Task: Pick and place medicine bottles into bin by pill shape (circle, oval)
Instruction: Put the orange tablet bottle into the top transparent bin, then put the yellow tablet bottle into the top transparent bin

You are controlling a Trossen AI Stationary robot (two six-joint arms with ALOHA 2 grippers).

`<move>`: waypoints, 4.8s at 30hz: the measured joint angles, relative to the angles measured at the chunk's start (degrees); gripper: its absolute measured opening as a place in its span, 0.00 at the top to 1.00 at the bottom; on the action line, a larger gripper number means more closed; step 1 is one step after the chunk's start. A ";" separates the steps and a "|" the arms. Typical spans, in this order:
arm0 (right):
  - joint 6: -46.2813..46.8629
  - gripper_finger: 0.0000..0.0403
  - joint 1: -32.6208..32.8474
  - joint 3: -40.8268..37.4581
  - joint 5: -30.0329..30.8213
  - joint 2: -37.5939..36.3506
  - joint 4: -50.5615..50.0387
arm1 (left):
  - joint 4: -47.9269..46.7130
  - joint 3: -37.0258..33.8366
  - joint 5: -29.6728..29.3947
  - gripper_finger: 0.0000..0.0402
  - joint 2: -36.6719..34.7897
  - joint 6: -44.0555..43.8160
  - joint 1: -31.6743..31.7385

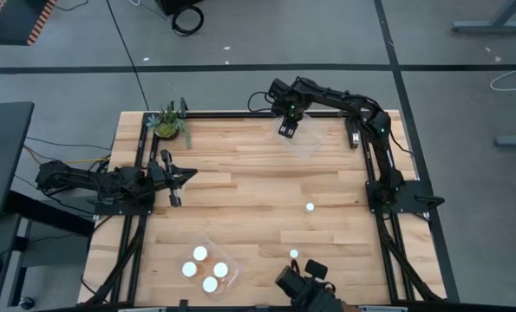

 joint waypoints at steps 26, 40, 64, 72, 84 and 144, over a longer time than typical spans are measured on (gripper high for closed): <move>-0.59 0.69 -1.14 -7.68 -0.41 -0.02 6.72 | 0.04 0.00 0.02 0.92 0.00 0.00 0.00; -0.57 0.64 -1.16 -7.67 -0.39 -0.02 6.90 | 0.04 0.00 0.02 0.91 0.00 0.00 0.00; 0.93 0.47 -1.11 -7.63 0.28 -0.31 2.79 | 0.02 0.00 0.02 0.92 0.00 0.00 0.00; 2.91 0.47 -0.24 -7.58 0.89 -5.51 1.79 | 0.04 0.00 0.02 0.94 0.00 0.00 0.00; 5.94 0.47 6.57 -7.58 -2.41 -14.08 1.14 | 0.01 0.00 0.01 0.93 0.00 0.00 0.00; 27.49 0.47 44.44 -28.18 -7.95 -14.51 1.74 | 0.01 0.00 0.02 0.94 0.00 0.00 0.00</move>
